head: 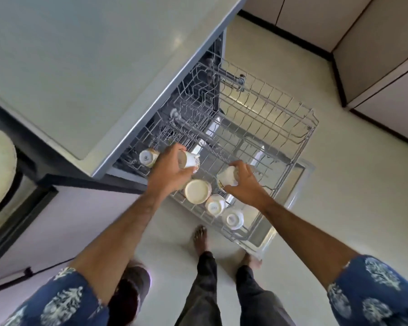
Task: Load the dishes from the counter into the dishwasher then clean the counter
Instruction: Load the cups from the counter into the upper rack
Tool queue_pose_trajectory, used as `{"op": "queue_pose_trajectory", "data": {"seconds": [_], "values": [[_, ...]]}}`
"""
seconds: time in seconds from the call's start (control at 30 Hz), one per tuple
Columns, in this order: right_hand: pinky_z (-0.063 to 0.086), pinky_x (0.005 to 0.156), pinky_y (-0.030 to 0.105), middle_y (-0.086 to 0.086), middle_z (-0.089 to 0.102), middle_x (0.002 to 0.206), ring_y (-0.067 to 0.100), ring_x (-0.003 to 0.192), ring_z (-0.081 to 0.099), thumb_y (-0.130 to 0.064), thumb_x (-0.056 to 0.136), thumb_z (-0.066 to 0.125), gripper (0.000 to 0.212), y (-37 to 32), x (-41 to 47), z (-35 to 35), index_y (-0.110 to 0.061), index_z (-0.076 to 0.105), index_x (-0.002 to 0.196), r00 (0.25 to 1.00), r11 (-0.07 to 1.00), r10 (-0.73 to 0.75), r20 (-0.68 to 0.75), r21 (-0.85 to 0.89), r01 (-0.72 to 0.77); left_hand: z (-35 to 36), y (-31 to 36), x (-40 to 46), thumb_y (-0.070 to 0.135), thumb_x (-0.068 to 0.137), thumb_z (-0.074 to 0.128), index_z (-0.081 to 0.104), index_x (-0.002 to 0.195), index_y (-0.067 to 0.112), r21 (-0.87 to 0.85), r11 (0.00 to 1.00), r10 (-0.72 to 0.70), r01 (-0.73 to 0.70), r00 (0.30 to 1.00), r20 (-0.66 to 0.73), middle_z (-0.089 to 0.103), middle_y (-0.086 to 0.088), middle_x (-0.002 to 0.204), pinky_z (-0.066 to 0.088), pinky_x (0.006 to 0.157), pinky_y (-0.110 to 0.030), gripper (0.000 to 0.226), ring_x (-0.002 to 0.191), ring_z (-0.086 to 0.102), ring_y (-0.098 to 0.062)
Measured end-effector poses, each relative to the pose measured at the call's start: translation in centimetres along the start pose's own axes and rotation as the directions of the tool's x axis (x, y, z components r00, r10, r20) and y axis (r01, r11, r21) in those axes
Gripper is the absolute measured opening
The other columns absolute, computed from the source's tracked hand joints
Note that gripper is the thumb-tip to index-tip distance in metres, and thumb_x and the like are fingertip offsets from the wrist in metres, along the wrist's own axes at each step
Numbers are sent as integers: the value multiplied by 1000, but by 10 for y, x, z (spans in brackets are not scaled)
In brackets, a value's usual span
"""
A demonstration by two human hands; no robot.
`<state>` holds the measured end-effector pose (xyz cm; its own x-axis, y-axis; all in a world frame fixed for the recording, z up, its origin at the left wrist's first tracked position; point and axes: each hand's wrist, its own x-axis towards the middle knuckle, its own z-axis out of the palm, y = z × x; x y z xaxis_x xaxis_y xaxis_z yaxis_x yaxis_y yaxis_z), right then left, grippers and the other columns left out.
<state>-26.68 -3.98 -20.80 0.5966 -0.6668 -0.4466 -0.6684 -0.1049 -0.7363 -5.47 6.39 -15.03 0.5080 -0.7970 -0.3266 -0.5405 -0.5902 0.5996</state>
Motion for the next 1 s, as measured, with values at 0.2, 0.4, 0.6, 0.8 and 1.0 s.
{"op": "queue_pose_trajectory", "data": {"seconds": [0.2, 0.4, 0.6, 0.8, 1.0], "values": [[46, 82, 33, 10, 41, 135, 23, 109, 50, -20, 75, 80, 75, -10, 56, 42, -16, 39, 138, 986, 984, -162, -34, -85, 159, -5, -41, 78, 27, 75, 83, 47, 124, 20, 209, 978, 1, 16, 997, -83, 57, -3, 113, 39, 65, -24, 61, 96, 54, -18], [43, 78, 32, 12, 42, 129, 27, 106, 52, -14, 75, 77, 74, -24, 97, 72, -13, 40, 139, 977, 977, -207, -61, -68, 202, -7, -61, 126, 18, 76, 82, 50, 128, 19, 218, 973, -56, 73, 995, -83, 51, -6, 117, 42, 69, -26, 61, 101, 51, -20], [43, 75, 30, 12, 43, 126, 24, 100, 52, -12, 74, 77, 73, -26, 112, 90, -14, 40, 137, 974, 978, -210, -78, -7, 210, -14, -74, 146, 13, 88, 72, 46, 137, 21, 325, 925, -167, 199, 978, -123, 45, -13, 131, 39, 75, -33, 56, 106, 47, -24], [45, 78, 30, 10, 41, 129, 25, 108, 51, -11, 73, 77, 76, -21, 114, 95, -15, 39, 139, 971, 972, -235, -33, 1, 235, -3, -78, 151, 32, 87, 73, 42, 140, 15, 543, 814, -178, 205, 979, -103, 36, -21, 143, 50, 81, -40, 64, 123, 50, -41], [53, 80, 35, 6, 40, 130, 26, 111, 52, -12, 72, 78, 79, -24, 116, 97, -20, 39, 140, 971, 970, -239, -2, -38, 239, 0, -85, 146, 38, 89, 70, 41, 137, 14, 626, 761, -147, 172, 985, -91, 45, -21, 134, 48, 70, -41, 62, 107, 60, -39]]}}
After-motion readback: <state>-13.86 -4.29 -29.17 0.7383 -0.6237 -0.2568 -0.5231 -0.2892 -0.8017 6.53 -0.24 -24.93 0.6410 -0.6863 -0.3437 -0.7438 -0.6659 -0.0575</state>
